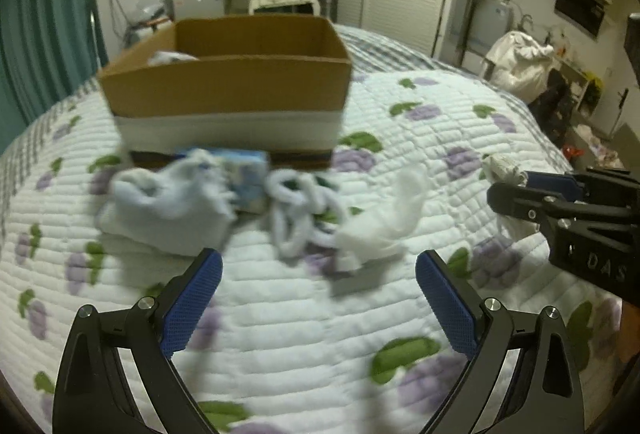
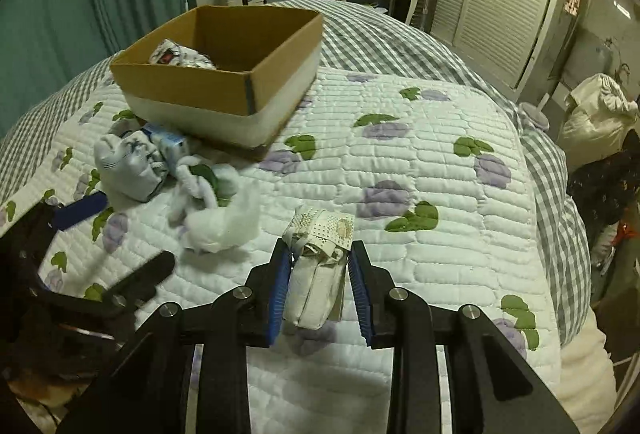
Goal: Organize soft objects
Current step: 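Grasp the white plastic bag with the left gripper while the right grasps the white cloth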
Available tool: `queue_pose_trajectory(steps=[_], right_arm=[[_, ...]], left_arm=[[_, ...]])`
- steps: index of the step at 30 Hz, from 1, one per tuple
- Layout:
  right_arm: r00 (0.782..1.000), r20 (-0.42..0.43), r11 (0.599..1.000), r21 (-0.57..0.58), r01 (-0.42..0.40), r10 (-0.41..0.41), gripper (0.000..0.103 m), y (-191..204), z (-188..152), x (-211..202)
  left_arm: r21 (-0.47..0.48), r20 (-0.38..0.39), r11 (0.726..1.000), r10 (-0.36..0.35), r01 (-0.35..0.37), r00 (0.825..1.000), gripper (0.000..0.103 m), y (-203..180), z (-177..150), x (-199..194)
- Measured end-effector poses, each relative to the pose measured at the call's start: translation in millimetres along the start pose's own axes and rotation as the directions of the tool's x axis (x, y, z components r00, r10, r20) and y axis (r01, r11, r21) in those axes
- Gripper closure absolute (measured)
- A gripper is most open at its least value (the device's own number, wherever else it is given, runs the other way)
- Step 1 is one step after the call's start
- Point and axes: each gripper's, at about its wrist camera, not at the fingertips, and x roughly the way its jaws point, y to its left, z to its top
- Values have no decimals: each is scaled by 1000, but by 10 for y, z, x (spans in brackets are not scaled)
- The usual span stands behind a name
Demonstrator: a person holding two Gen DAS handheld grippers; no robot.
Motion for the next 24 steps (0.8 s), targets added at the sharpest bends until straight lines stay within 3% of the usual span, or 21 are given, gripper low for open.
queue_pose_trajectory(steps=[2, 6, 8, 11, 13, 14, 17, 24], right_arm=[[1000, -9, 1000, -8, -3, 3, 74, -24, -10, 38], [1000, -23, 1000, -10, -17, 16, 74, -41, -44, 96], [999, -27, 1000, -5, -25, 25, 74, -69, -58, 112], [999, -27, 999, 6, -33, 34, 74, -100, -75, 124], [999, -22, 999, 16, -35, 35, 74, -118, -82, 111], [999, -19, 999, 20, -33, 34, 74, -122, -85, 101], [999, -11, 999, 24, -30, 31, 74, -121, -85, 74], [1000, 15, 999, 41, -14, 13, 74, -101, -82, -33]], left_arm=[[4, -21, 1000, -14, 14, 1000, 17, -86, 6, 105], [23, -41, 1000, -17, 18, 999, 19, -210, 24, 277], [25, -49, 999, -21, 22, 999, 28, -250, 44, 350], [55, -55, 998, 10, -6, 998, 30, -305, 51, 428], [61, -53, 998, 7, -3, 999, 40, -305, 38, 429], [62, -56, 998, -1, 5, 998, 53, -295, 34, 430], [56, -71, 998, -12, 16, 997, 64, -251, 28, 418], [25, -48, 998, -48, 49, 998, 65, -101, 52, 154]])
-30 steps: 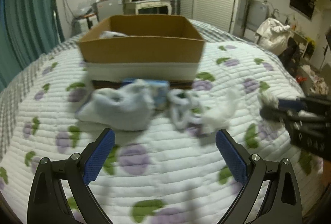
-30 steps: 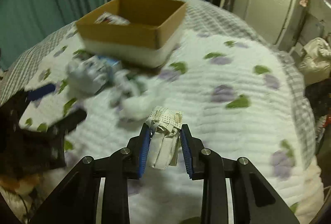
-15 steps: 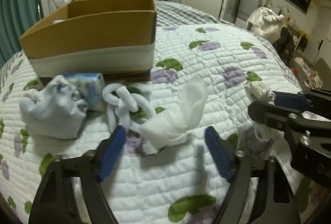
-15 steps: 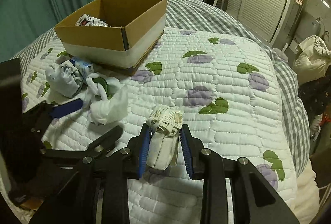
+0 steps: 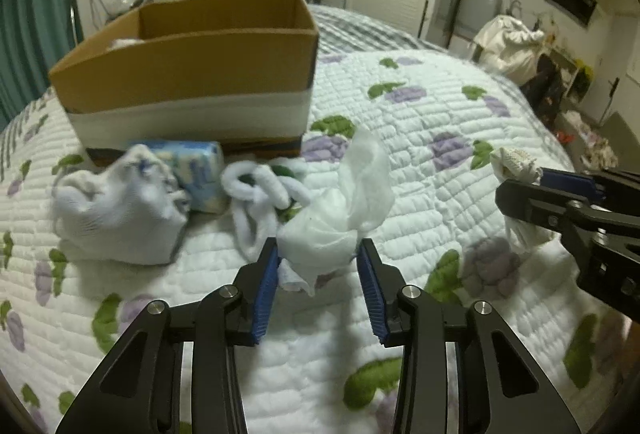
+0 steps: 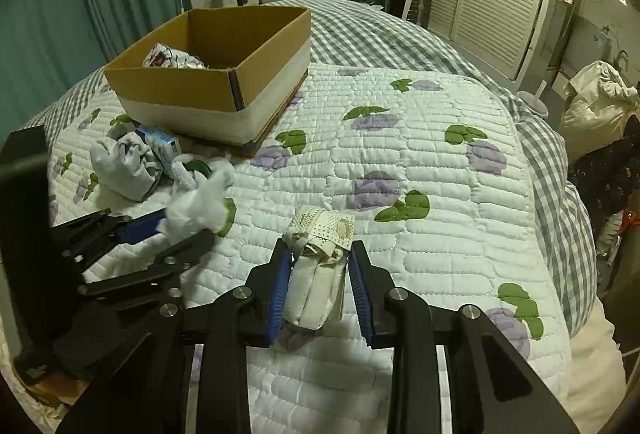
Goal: Organize soft objects
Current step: 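Carry the bag and cloth over the box and release both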
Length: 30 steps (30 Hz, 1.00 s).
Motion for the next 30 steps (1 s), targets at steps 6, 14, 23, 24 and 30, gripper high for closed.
queue_pose_trajectory(steps=[6, 14, 23, 24, 30], right_arm=[[998, 58, 1000, 4, 12, -13, 74, 111, 54, -184], [988, 157, 1000, -14, 2, 0, 74, 404, 296, -514], [960, 272, 993, -107, -40, 68, 74, 852, 1040, -837], [957, 280, 992, -117, -41, 73, 74, 884, 1119, -838], [942, 317, 987, -152, -59, 105, 74, 1040, 1727, -644]], left_arm=[[0, 60, 1000, -13, 13, 998, 65, 130, 36, -435], [0, 151, 1000, -13, 13, 988, 65, 403, 188, -1004], [2, 239, 1000, -10, 10, 971, 65, 885, 647, -1280], [3, 247, 1000, -1, 1, 969, 65, 945, 747, -1260], [18, 270, 996, 79, -87, 960, 65, 1151, 1160, -1026]])
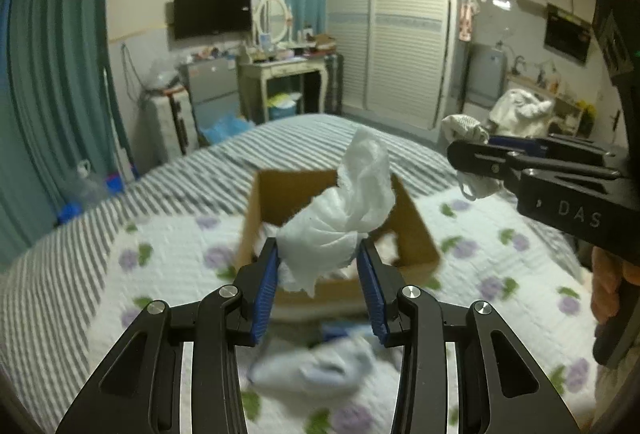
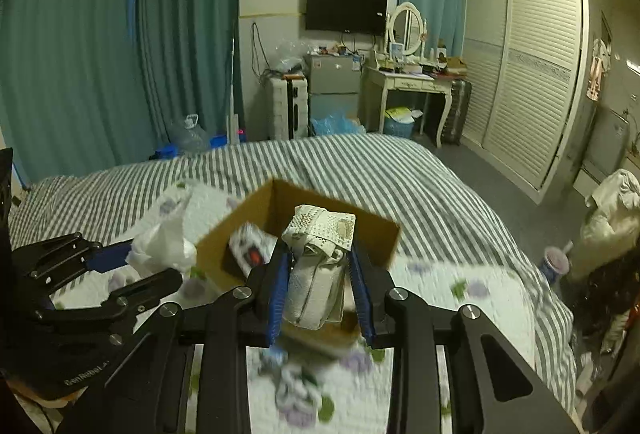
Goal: Organize soft objects
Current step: 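Carry the bag and cloth over the box and release both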
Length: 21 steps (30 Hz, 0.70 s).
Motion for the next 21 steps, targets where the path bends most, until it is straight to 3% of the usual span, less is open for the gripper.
queue_pose_trajectory(steps=[7, 13, 16, 20, 21], right_arm=[[1000, -23, 1000, 30, -7, 8, 74, -244, 209, 716], [992, -125, 998, 57, -13, 20, 74, -473, -2, 1353], [985, -170, 996, 87, -15, 30, 74, -601, -154, 1582], [982, -176, 992, 120, -50, 71, 74, -736, -249, 1637], [981, -175, 991, 123, -57, 78, 68, -750, -249, 1630]], left_arm=[[26, -16, 999, 29, -28, 999, 65, -9, 231, 706], [33, -61, 999, 44, -42, 997, 65, -2, 242, 1292], [21, -89, 999, 52, -50, 995, 65, 9, 213, 1431], [37, -66, 996, 85, -83, 994, 61, -65, 208, 1378], [41, -68, 995, 93, -91, 993, 58, -83, 222, 1367]])
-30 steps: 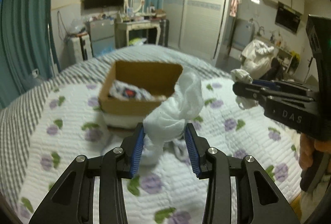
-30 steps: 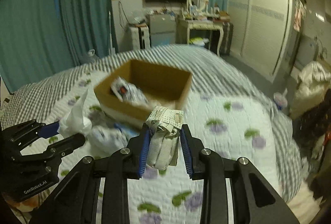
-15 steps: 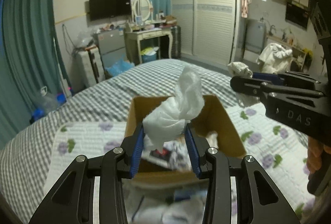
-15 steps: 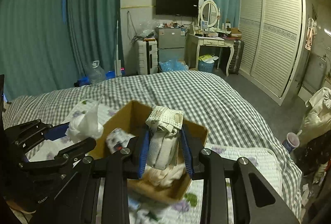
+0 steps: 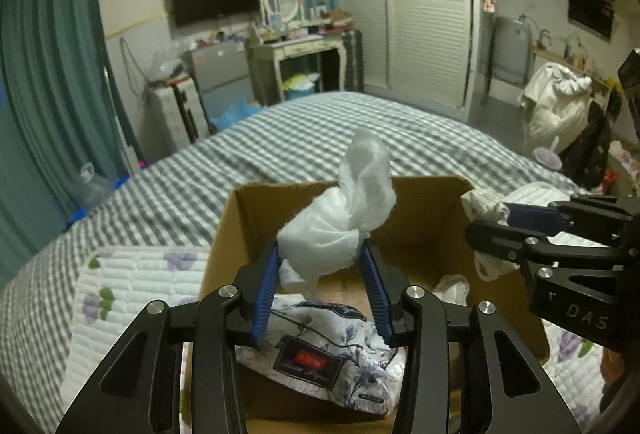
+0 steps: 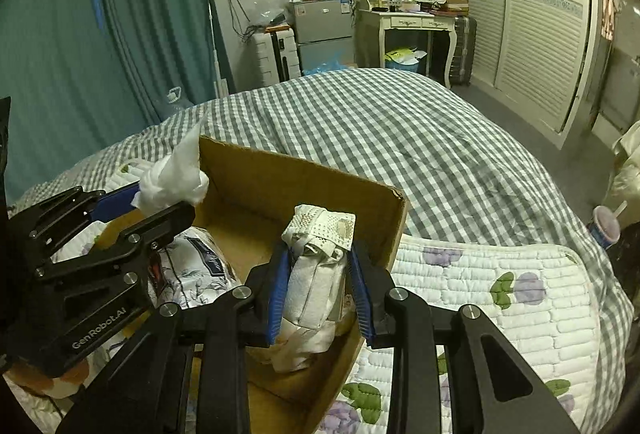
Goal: Organize soft objects
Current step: 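Carry the bag and cloth over the box and release both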
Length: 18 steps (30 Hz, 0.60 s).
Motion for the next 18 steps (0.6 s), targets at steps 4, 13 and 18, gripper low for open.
queue_pose_trajectory(steps=[4, 13, 18], right_arm=[[999, 40, 1000, 23, 8, -9, 41, -31, 11, -216], [983, 167, 997, 16, 70, -71, 40, 263, 52, -1419], [976, 198, 994, -42, 104, -94, 35, 629, -168, -2064]], left_arm=[[-2, 12, 999, 35, -35, 999, 21, 15, 35, -153], [-57, 145, 997, 69, -61, 987, 21, 332, 75, -1372], [-56, 198, 997, 70, -60, 978, 7, 441, -57, -2060]])
